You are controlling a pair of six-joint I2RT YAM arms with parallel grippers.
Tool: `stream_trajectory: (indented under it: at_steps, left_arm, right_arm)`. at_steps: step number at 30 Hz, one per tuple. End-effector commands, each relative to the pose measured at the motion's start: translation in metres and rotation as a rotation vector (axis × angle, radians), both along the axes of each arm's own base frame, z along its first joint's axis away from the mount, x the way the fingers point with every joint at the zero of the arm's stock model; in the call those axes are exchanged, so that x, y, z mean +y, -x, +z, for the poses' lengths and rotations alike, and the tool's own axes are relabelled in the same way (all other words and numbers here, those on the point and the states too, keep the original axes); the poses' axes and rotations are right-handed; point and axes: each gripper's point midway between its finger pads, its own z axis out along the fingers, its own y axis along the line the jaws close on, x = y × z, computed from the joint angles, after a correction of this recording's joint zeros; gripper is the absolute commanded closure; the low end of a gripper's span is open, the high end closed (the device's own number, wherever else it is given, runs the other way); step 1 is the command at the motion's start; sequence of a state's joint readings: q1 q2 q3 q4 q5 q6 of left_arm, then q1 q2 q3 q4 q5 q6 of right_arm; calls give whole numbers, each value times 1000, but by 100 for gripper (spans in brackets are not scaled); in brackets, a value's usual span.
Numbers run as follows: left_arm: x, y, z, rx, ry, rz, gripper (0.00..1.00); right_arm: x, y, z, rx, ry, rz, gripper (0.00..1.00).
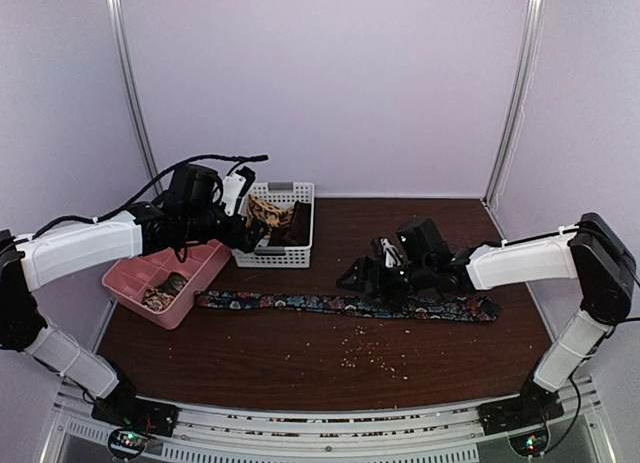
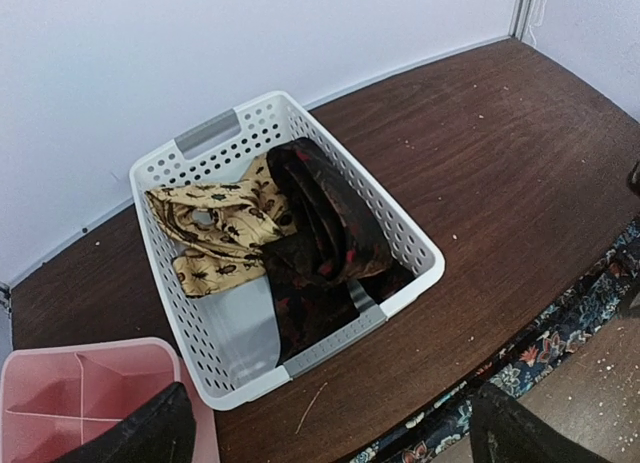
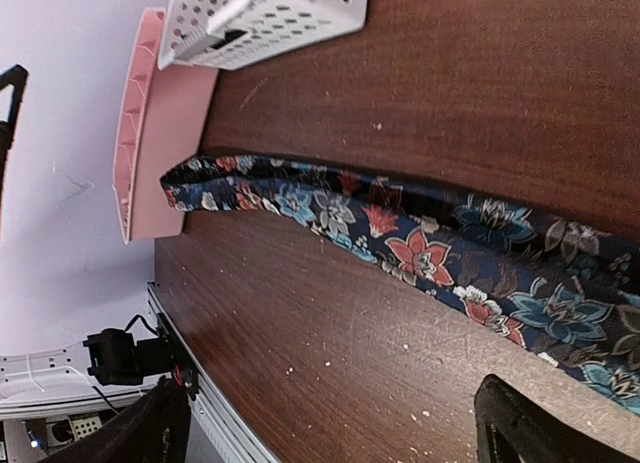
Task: Roll the ties
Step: Move the tie to the center of the board.
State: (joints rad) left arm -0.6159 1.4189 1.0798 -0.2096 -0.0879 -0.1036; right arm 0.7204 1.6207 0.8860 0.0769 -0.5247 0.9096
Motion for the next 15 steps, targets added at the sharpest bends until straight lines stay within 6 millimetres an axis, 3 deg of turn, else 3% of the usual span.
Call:
stream_trajectory:
  at_steps: [1, 10, 15]
  left_arm:
    - [-5, -3, 10, -9, 55, 0, 2]
    - [-4, -8, 2, 9, 27, 21, 2]
    - [-1, -10, 1, 11, 7, 34, 2]
  right_arm:
    - [13, -11, -6, 5, -8, -81, 0]
    - [-2, -14, -51, 60, 136, -130, 0]
    - [-27, -3, -78, 122, 213, -158, 0]
